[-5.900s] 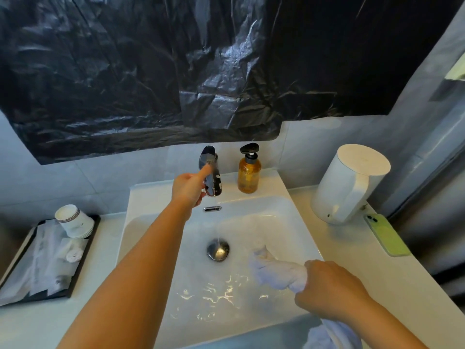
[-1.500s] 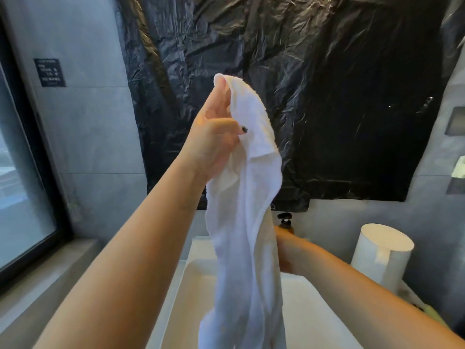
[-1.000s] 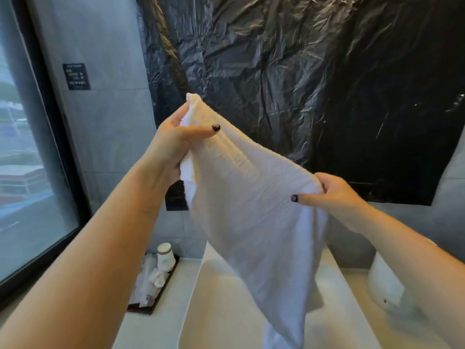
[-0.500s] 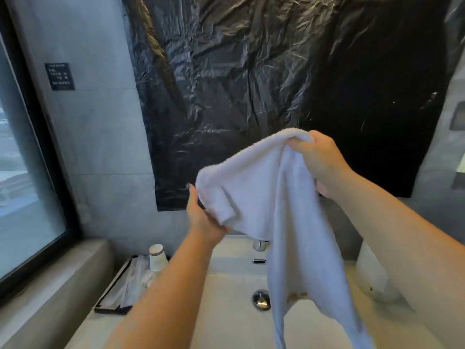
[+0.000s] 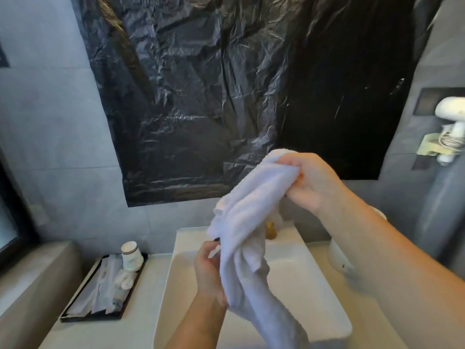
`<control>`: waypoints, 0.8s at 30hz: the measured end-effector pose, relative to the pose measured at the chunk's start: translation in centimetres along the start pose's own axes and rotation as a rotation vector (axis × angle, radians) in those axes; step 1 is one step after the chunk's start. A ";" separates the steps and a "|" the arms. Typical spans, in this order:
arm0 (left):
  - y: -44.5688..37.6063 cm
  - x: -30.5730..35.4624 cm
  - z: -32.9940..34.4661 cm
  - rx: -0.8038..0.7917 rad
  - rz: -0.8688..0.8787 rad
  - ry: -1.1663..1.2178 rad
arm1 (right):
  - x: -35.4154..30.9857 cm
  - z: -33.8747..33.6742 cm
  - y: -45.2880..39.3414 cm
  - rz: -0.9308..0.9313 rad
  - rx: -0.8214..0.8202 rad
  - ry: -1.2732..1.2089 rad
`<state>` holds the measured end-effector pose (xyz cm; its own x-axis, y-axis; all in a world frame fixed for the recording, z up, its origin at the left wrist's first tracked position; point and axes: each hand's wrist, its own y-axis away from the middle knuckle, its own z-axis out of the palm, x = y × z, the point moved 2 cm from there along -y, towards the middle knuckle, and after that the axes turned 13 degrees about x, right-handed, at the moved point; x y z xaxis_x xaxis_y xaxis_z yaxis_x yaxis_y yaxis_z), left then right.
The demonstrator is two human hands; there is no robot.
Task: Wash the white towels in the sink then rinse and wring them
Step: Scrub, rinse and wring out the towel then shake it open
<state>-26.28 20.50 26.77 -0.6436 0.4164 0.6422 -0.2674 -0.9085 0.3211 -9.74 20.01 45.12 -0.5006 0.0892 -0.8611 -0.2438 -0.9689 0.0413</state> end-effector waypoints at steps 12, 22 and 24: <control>1.7 2.2 3.9 -0.265 -0.020 -0.016 | 3.9 -0.3 0.5 0.205 0.049 0.296; 0.6 1.1 2.1 -0.067 -0.137 -0.142 | 2.8 1.3 1.2 0.148 -0.110 0.291; 0.9 1.3 2.6 -0.053 -0.120 -0.198 | 2.7 1.6 1.2 0.162 -0.163 0.287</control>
<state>-25.49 20.28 29.66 -0.4532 0.5152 0.7274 -0.3741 -0.8506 0.3695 -12.72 19.42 43.63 -0.2630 -0.1147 -0.9580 -0.0330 -0.9913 0.1277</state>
